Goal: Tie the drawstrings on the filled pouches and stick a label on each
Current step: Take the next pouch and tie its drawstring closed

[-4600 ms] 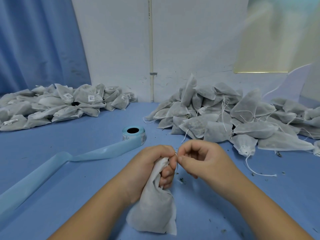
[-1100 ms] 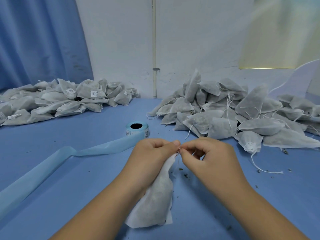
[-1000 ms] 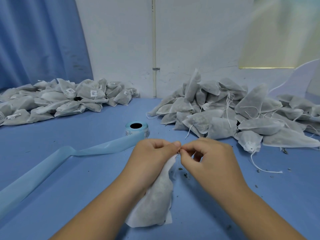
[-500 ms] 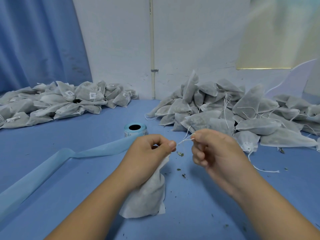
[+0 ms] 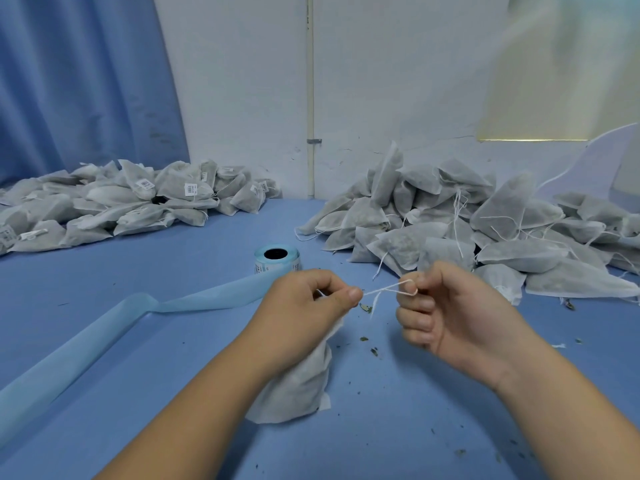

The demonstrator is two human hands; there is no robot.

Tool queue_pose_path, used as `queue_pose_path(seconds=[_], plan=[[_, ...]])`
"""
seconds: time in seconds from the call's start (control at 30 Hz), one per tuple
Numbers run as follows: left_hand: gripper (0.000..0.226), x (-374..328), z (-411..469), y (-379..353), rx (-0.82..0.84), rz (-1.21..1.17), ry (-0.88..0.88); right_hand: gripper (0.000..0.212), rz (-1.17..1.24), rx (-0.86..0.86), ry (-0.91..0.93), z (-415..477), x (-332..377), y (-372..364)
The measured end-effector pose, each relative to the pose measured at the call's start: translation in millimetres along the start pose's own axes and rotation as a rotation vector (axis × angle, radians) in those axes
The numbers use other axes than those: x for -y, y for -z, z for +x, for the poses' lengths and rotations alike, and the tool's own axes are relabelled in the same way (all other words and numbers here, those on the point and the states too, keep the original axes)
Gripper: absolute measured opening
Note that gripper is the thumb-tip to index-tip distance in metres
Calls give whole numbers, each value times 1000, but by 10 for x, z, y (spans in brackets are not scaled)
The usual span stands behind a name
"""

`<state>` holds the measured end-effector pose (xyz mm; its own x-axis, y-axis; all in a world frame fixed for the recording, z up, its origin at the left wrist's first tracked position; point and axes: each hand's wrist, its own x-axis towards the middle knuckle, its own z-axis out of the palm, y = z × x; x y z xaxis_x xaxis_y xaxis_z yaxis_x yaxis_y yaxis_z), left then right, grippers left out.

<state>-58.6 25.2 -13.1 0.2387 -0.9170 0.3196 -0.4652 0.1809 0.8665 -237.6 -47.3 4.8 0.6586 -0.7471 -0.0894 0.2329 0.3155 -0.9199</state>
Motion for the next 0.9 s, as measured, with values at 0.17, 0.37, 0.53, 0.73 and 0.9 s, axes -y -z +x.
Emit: queue_pose_path(seconds=[0.17, 0.37, 0.53, 0.73, 0.9], plan=[[36, -12, -45, 101, 333, 98, 93, 12, 104, -188, 115, 63, 7, 84], [10, 43, -17, 56, 214, 262, 95, 20, 51, -343, 317, 84, -24, 96], [37, 74, 30, 51, 59, 161, 86, 30, -458, -403, 616, 32, -145, -32], [33, 84, 48, -29, -133, 73, 20, 5, -1274, -236, 987, -21, -385, -227], [33, 52, 36, -85, -82, -66, 122, 7, -1428, -269, 972, -18, -422, -237]])
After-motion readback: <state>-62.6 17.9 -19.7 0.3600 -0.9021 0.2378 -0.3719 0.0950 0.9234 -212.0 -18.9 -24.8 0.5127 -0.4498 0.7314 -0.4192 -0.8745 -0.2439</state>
